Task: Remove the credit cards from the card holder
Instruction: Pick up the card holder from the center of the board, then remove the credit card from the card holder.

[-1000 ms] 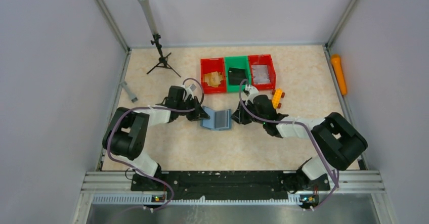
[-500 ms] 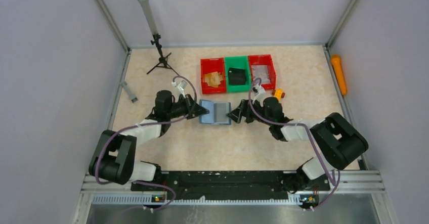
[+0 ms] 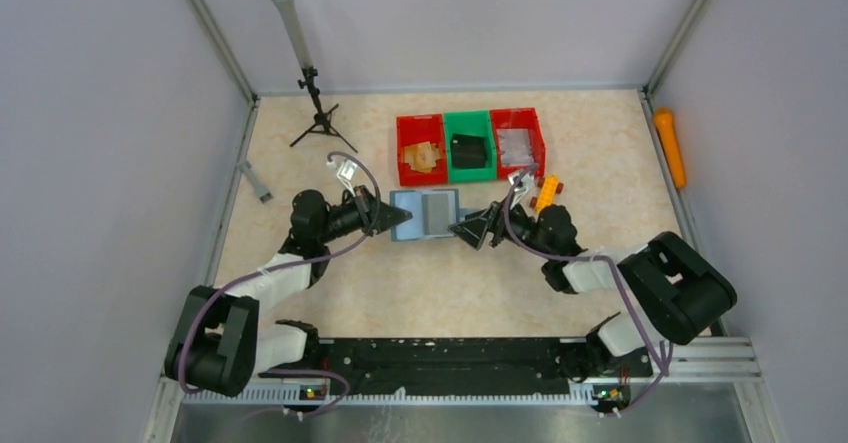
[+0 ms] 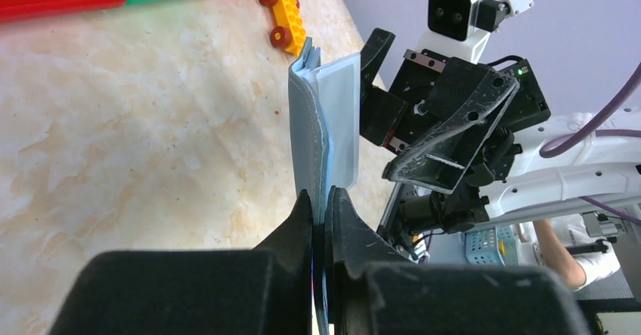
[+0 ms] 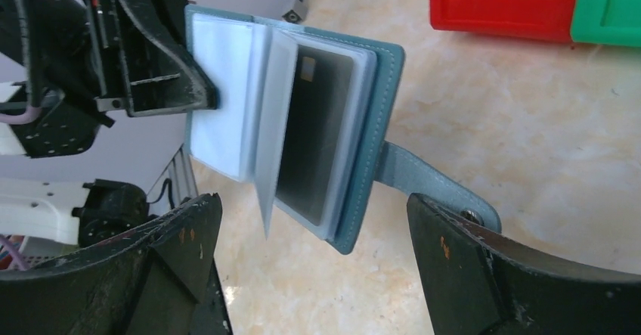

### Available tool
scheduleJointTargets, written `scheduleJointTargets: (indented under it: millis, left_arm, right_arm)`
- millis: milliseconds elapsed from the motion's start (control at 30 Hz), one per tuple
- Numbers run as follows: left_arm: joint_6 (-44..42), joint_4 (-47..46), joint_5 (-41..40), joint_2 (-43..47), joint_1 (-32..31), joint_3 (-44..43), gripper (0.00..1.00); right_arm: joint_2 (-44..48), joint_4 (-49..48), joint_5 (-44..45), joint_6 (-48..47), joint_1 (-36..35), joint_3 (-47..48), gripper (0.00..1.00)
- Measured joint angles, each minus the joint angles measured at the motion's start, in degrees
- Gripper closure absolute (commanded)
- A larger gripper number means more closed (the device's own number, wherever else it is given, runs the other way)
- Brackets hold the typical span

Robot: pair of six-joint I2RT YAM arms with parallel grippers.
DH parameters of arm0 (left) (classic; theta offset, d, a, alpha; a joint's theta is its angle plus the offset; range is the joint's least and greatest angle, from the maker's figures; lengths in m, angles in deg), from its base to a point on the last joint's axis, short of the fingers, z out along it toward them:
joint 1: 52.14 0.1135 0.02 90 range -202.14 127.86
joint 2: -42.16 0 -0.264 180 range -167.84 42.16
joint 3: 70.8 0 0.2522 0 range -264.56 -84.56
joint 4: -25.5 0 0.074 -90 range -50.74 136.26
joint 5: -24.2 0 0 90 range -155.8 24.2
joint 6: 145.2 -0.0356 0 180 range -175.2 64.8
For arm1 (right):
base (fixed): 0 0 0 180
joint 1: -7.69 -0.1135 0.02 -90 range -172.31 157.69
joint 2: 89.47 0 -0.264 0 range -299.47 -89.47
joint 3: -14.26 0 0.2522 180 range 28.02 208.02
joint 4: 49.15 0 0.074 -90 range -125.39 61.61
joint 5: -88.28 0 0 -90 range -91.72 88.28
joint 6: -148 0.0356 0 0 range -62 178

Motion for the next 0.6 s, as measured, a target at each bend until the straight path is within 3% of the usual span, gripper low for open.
scheduleJointTargets:
  millis: [100, 200, 300, 467, 600]
  left_arm:
    - [0.5, -1.4, 0.4, 0.2, 0.0, 0.3, 0.99]
    - [1.0, -2.6, 0.9, 0.3, 0.0, 0.5, 0.99]
    - [1.6, -4.0, 1.7, 0.2, 0.0, 0.5, 0.99]
    - [2.8, -6.9, 2.7, 0.2, 0.0, 0.9, 0.99]
    - [2.9, -7.6, 2.6, 0.3, 0.0, 1.4, 0.99]
  right_arm:
    - [-0.2, -4.2, -2.1, 1.3, 0.0, -0.2, 0.06]
    - [-1.8, -8.9, -4.1, 3.0, 0.0, -0.2, 0.14]
    - [-4.6, -12.1, -5.3, 4.8, 0.0, -0.2, 0.15]
    - [-6.8, -13.4, -7.0, 6.8, 0.0, -0.1, 0.22]
    - [-6.8, -12.9, -7.2, 6.8, 0.0, 0.0, 0.19]
